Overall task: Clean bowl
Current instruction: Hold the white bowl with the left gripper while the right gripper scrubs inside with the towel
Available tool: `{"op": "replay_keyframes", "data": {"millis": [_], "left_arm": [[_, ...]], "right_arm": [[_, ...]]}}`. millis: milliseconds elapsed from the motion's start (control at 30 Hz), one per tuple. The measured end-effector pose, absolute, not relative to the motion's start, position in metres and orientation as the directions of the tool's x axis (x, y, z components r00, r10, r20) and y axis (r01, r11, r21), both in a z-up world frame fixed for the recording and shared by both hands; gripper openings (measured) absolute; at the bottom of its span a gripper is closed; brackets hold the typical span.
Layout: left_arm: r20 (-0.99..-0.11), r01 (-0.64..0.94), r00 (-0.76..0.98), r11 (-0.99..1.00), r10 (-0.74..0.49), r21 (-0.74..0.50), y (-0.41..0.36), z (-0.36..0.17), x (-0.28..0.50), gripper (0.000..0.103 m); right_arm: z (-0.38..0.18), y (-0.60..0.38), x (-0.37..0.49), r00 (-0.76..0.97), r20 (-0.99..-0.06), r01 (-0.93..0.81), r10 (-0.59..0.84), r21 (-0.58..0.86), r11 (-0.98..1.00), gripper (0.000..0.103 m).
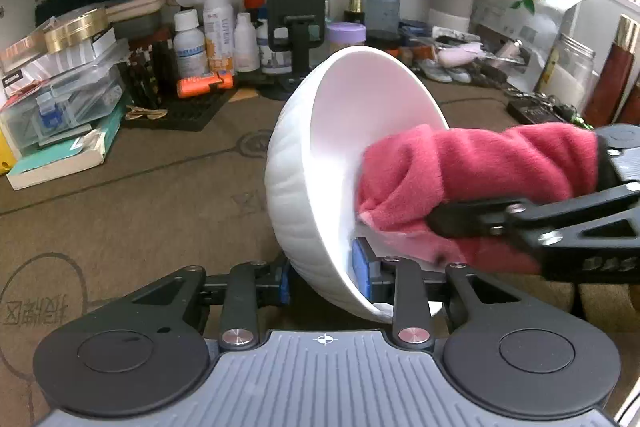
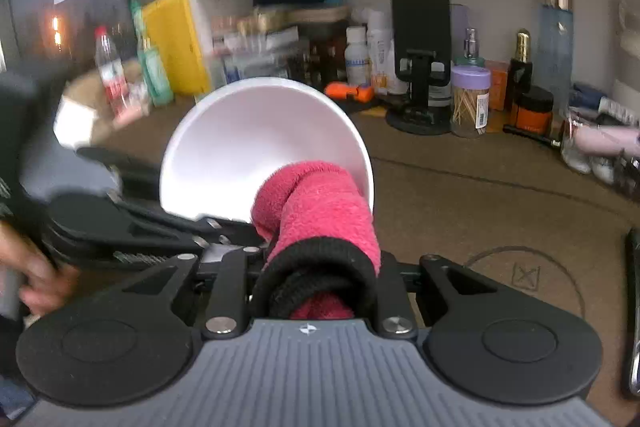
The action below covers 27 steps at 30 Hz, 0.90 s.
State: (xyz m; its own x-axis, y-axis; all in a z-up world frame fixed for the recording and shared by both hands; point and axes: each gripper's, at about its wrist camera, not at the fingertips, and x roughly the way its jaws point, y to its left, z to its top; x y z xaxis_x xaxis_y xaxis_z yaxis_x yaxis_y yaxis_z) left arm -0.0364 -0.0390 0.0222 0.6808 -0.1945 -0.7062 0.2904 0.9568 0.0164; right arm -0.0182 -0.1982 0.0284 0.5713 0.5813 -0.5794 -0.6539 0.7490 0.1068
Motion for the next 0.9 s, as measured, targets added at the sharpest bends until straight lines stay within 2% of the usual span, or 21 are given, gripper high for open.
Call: {"op": "replay_keyframes", "data": {"millis": [200,333,467,600,733,800,900], "left_arm": [[-0.712,0.291,0.68,0.956,-0.175,0.044,-0.039,0.023,-0.038,0.033],[-0.713,0.285,0.683,0.956,-0.156,0.064,-0.034,0.024,-0.038,0.034],[-0.715,0.289,0.683,0.954,-0.147,0.08,-0.033,0.026,-0.038,0.035],[-0.714,0.297,0.685,0.95,-0.142,0.097,-0.032,0.027,-0.038,0.035],[-0.719,0.313,0.68,0.944,-0.145,0.106,-0.032,0.028,-0.037,0.035],[-0.721,0.321,0.678,0.94,-0.144,0.114,-0.032,0.028,-0.038,0.035],[-0.724,0.337,0.674,0.933,-0.146,0.126,-0.034,0.028,-0.039,0.036]], "right_arm": [[0.041,-0.17,-0.006,0.619,-0.547,-0.684,0.564,-0.023,0.729,0.023],[0.048,-0.157,-0.009,0.591,-0.501,-0.752,0.632,-0.059,0.657,0.023],[0.059,-0.151,-0.02,0.473,-0.48,-0.854,0.739,-0.046,0.518,0.023],[0.063,-0.155,-0.025,0.383,-0.543,-0.889,0.747,0.001,0.457,0.023],[0.057,-0.167,-0.012,0.364,-0.641,-0.844,0.676,0.082,0.531,0.023],[0.048,-0.172,-0.006,0.404,-0.701,-0.806,0.588,0.032,0.591,0.023],[0.047,-0.17,-0.005,0.435,-0.704,-0.783,0.561,0.012,0.622,0.023]]}}
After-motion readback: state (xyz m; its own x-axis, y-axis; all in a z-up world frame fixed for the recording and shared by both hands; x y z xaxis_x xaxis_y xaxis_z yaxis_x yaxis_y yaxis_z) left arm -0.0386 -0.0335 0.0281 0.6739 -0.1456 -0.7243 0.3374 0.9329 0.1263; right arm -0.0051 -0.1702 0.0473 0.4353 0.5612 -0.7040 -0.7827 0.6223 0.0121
